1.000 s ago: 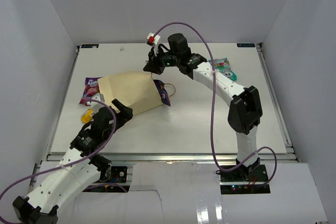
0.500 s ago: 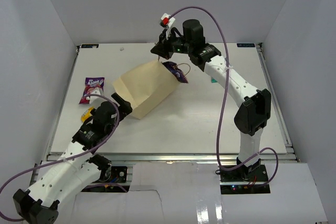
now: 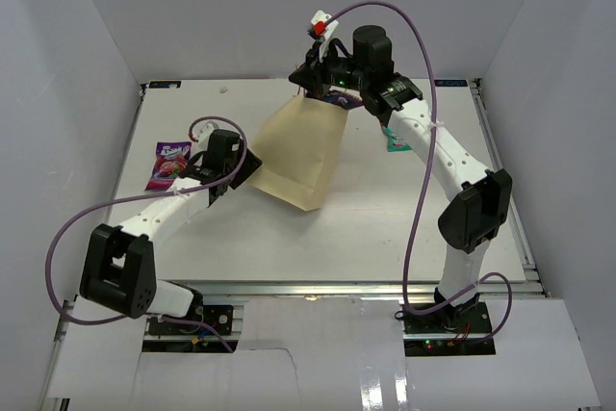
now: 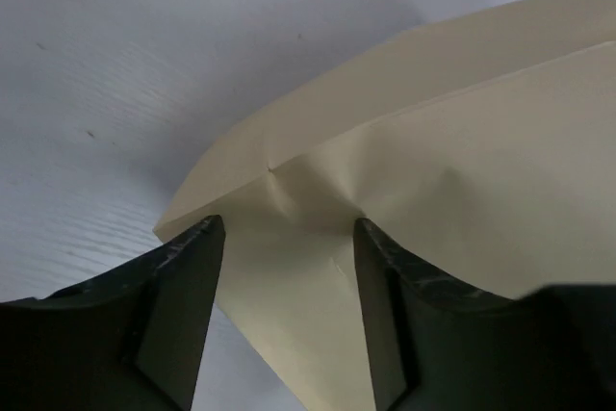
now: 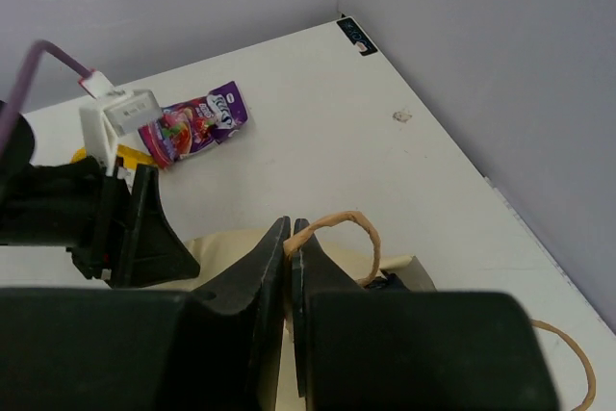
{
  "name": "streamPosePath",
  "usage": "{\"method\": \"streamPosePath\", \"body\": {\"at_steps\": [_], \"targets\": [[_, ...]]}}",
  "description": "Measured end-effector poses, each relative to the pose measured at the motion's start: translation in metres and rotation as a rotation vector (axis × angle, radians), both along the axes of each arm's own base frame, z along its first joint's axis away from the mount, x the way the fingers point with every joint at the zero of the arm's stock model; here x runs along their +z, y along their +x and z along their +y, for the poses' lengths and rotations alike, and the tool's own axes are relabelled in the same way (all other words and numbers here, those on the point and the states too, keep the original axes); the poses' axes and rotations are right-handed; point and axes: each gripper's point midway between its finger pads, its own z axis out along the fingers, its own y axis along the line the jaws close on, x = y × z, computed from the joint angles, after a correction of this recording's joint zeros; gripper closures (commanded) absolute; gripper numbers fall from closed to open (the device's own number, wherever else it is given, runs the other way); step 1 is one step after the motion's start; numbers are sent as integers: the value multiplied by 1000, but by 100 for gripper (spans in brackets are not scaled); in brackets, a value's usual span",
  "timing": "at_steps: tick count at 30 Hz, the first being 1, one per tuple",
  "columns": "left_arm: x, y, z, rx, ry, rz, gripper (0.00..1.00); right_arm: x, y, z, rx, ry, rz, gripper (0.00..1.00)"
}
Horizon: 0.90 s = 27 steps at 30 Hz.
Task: Place the snacks into the paper bag
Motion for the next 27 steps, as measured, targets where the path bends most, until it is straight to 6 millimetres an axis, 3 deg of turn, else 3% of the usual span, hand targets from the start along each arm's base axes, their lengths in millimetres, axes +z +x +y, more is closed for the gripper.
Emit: {"method": "streamPosePath", "body": {"at_steps": [3,11,14,20,23,27], "targets": [[-23,-6,-17,-50,-75,65,50,-3,0,-1,-2,-12,4,92],[-33,-50,-28,-124,-219,65,53,4,2,-3,-7,-4,-12,92],[-46,-60,-33,-152,-248,95,53,7,0,-2,1,4,-5,92],[-63,-50,-54,-215,-309,125,53,7,-16,7,54,19,13,92],[-76,-44,-62,-236,-323,152,52,-3,-46,7,98,4,19,92],[-98,-40,-67,-249,-318,209,52,-13,-109,10,198,-29,8,92]]}}
